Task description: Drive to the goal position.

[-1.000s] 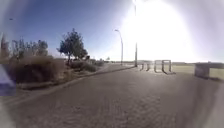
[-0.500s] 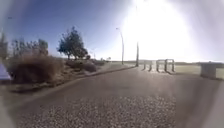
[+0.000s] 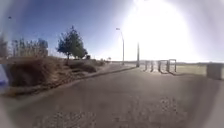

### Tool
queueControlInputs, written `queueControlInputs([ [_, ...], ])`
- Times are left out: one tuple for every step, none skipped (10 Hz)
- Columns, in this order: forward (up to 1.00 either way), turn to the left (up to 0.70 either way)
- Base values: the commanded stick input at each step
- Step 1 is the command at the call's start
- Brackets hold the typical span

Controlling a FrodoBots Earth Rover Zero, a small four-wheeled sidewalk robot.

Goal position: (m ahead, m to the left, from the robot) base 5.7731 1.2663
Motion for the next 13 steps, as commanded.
queueControlInputs([
  [0.7,0.0],
  [0.7,0.0],
  [0.7,0.0],
  [0.7,0.0],
  [0.7,0.0],
  [0.7,0.0],
  [0.7,0.0],
  [0.7,0.0],
  [0.7,0.0],
  [0.7,0.0],
  [0.7,0.0],
  [0.7,0.0],
  [0.7,0.0],
])
